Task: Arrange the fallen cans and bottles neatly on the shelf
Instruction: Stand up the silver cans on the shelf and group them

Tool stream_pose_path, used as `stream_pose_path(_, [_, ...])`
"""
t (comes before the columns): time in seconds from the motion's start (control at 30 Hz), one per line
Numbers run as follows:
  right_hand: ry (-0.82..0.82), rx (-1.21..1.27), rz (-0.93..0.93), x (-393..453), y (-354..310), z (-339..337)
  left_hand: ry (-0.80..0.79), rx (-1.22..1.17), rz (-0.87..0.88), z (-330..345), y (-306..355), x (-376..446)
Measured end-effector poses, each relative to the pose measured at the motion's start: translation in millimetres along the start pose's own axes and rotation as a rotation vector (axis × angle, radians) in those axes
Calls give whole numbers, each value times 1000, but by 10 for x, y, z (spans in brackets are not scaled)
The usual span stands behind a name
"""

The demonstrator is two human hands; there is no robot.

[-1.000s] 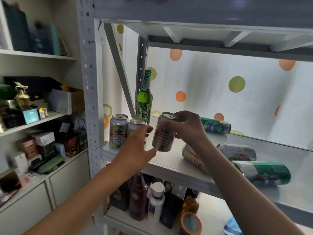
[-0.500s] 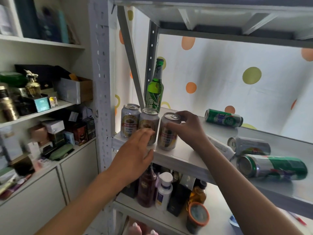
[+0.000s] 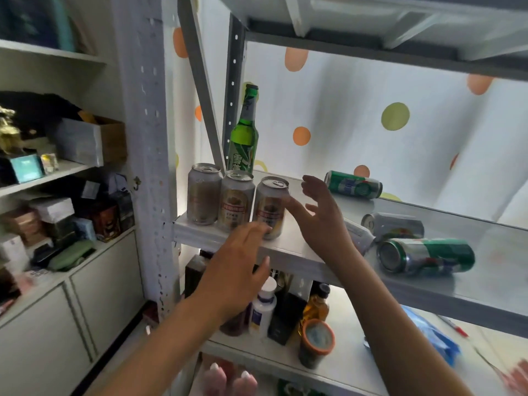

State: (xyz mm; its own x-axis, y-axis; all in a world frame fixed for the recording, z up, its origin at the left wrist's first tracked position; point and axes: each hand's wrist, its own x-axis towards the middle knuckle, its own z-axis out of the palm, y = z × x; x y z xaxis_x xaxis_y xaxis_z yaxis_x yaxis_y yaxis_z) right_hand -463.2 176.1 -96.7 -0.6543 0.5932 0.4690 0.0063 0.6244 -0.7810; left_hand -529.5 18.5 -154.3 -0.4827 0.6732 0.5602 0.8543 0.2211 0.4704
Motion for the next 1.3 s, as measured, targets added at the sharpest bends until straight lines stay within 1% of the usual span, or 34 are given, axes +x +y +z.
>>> stream_pose_path(0.27, [135, -107, 51, -402, 180, -590, -126, -83, 167, 325, 361, 183])
stream_pose_path(0.4, [215, -172, 67, -529, 295, -887, -141, -80, 223, 468, 510, 370])
stream_pose_path(0.53, [298, -158, 86, -646, 371, -1106, -168, -45, 261, 571, 633, 563])
stream_pose_path(0.7, [420, -143, 89, -753, 413, -1258, -200, 2, 373, 685, 735, 798])
stream_pose_path(0.8, [421, -130, 99, -773, 449, -1303, -237, 81, 415, 727, 779, 930])
stream_pose_path(0.93, [420, -144, 96, -787, 484, -1340, -357, 177, 426, 768, 813, 1071])
stream_pose_path(1.03, [418, -143, 85, -807, 499, -1368, -418, 248, 424, 767, 861, 1124])
stream_pose_path(1.17, [412, -141, 74, -794, 501, -1366, -435, 293, 423, 767, 917, 1172])
stream_pose_path(1.3, [418, -150, 43, -781, 487, -1333, -408, 328, 442, 759, 927, 1181])
